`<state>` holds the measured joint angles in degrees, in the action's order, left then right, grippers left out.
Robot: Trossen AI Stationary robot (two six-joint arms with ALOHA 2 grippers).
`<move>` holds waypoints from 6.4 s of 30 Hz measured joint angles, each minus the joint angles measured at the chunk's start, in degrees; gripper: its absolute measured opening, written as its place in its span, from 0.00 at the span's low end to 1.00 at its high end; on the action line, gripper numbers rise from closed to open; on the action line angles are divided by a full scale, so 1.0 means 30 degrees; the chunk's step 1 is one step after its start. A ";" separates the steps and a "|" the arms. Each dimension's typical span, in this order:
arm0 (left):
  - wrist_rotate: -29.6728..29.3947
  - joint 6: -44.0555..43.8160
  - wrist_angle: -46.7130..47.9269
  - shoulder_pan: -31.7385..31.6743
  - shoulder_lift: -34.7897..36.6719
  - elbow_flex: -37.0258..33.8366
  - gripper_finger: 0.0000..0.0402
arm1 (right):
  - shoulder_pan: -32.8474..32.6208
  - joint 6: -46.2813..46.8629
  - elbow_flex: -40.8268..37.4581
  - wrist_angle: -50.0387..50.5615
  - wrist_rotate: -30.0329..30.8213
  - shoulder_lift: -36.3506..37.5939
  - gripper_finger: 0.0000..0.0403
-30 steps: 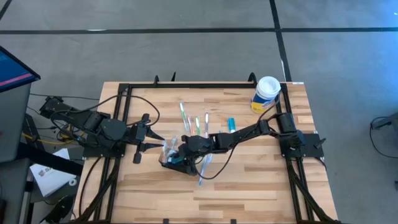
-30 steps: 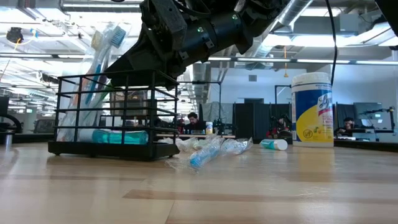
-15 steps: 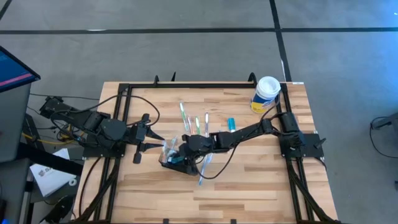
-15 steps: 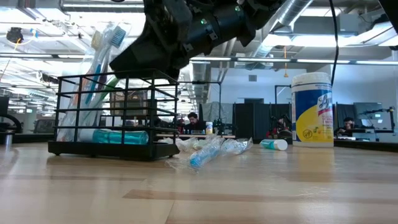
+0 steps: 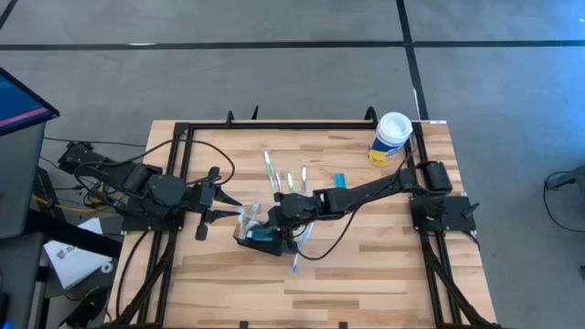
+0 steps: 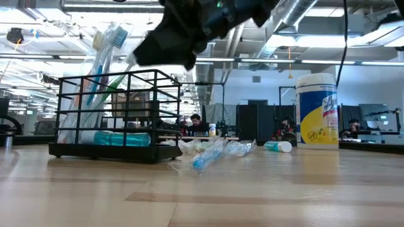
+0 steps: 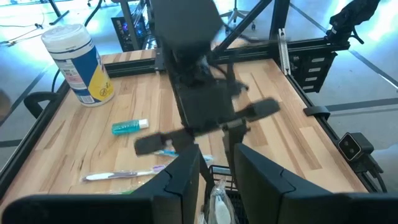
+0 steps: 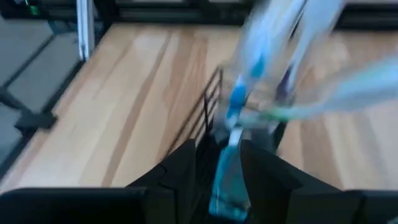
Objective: Pick & Place toothbrushing station
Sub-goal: Put the purple toothbrush into the wire organizer
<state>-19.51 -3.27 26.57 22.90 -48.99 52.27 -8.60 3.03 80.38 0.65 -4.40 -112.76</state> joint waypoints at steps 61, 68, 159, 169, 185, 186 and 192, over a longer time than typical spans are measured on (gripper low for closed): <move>0.0000 -0.0015 -0.0017 0.0005 -0.0007 0.0000 0.24 | 0.3083 0.7496 -0.2675 1.0951 0.4763 0.2508 0.29; 0.0000 -0.0015 -0.0017 0.0001 -0.0007 0.0000 0.24 | 0.3446 1.0188 -0.4182 0.8538 0.3468 0.2502 0.29; 0.0030 0.1700 -0.1484 -0.0029 -0.0607 0.0000 0.24 | 0.1896 0.5909 0.1663 1.2707 0.5559 0.5940 0.00; -0.0475 0.4257 -0.3240 -0.0029 -0.1993 0.0000 0.24 | 0.1588 0.5074 0.1617 1.1375 0.5350 0.6706 0.00; -0.4561 0.6020 -0.5833 -0.1585 -0.4974 0.0000 0.24 | 0.1008 0.4169 0.1668 0.9134 0.4433 0.7611 0.00; -0.4557 0.6018 -0.5958 -0.1782 -0.5124 0.0000 0.24 | 0.0940 0.4016 0.1668 0.9112 0.4426 0.7678 0.00; -0.4563 0.6023 -0.6449 -0.2654 -0.5958 0.0000 0.24 | 0.0540 0.3832 0.1669 0.9014 0.4412 0.7784 0.00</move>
<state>-33.20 14.80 7.23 14.93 -66.87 52.27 -6.98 14.52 85.39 27.70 8.84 -89.41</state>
